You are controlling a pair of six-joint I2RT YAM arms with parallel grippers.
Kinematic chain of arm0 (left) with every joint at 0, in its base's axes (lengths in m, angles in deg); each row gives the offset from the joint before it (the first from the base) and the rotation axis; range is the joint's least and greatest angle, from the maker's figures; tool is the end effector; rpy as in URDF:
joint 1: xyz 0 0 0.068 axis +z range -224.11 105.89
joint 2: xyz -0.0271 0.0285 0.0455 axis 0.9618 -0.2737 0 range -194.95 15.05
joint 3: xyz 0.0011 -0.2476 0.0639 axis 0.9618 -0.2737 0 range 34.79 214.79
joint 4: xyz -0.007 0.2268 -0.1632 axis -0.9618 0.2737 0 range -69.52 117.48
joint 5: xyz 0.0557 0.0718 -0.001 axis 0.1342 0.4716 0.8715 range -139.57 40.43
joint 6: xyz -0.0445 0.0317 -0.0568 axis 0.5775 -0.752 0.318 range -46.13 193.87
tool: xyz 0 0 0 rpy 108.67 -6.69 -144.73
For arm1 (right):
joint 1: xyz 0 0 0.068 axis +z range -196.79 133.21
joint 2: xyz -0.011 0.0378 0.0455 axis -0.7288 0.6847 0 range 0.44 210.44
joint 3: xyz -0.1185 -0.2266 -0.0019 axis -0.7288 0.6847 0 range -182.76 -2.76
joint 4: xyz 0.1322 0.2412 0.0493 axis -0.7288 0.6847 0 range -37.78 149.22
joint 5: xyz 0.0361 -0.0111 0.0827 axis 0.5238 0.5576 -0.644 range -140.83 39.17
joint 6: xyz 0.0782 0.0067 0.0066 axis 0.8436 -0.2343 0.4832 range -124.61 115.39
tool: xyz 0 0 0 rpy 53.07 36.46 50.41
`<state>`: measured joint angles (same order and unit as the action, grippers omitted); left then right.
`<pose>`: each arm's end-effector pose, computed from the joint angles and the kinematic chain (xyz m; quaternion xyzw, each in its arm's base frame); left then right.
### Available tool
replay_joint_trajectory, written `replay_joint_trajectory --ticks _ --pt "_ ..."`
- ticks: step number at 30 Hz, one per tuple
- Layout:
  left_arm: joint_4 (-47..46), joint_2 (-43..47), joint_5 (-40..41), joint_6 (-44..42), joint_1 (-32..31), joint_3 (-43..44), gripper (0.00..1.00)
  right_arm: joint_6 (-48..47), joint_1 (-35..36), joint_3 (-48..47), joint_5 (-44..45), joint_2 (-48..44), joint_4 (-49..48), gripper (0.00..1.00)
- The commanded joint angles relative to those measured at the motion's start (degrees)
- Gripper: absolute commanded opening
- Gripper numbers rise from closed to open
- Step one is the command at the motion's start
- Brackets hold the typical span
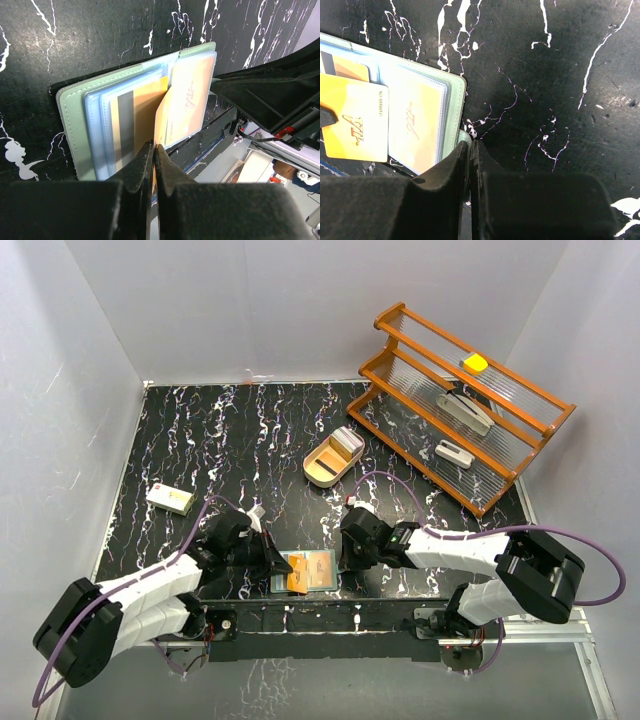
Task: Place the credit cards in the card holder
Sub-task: Insert the credit card into the card holder.
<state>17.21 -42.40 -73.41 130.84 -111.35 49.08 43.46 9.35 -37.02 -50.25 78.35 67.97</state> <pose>0.1629 -0.1581 0.0970 -0.0657 0.8883 -0.4309 0.1450 0.1528 0.2264 0.0937 -0.0665 0.9622 0.2053 0.1660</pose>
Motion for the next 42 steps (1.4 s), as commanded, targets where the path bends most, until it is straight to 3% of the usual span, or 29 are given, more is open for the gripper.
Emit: replay_joint_trajectory --ticks 1,19,32,42 --pt "-0.67 -1.36 -0.98 -1.36 0.30 1.82 0.00 -0.09 0.52 1.07 0.35 -0.82 -0.33 0.04" --pt "-11.01 -4.81 0.23 -1.20 0.39 -0.83 0.00 0.44 0.77 2.27 -0.26 -0.48 -1.98 0.04" --pt "-2.38 -7.40 -1.12 -12.94 0.41 3.39 0.00 0.47 0.96 2.22 -0.28 -0.57 -2.21 0.04" --pt "2.32 -6.24 1.68 -12.59 0.49 4.36 0.00 0.44 1.25 1.92 -0.01 -0.27 -1.88 0.04"
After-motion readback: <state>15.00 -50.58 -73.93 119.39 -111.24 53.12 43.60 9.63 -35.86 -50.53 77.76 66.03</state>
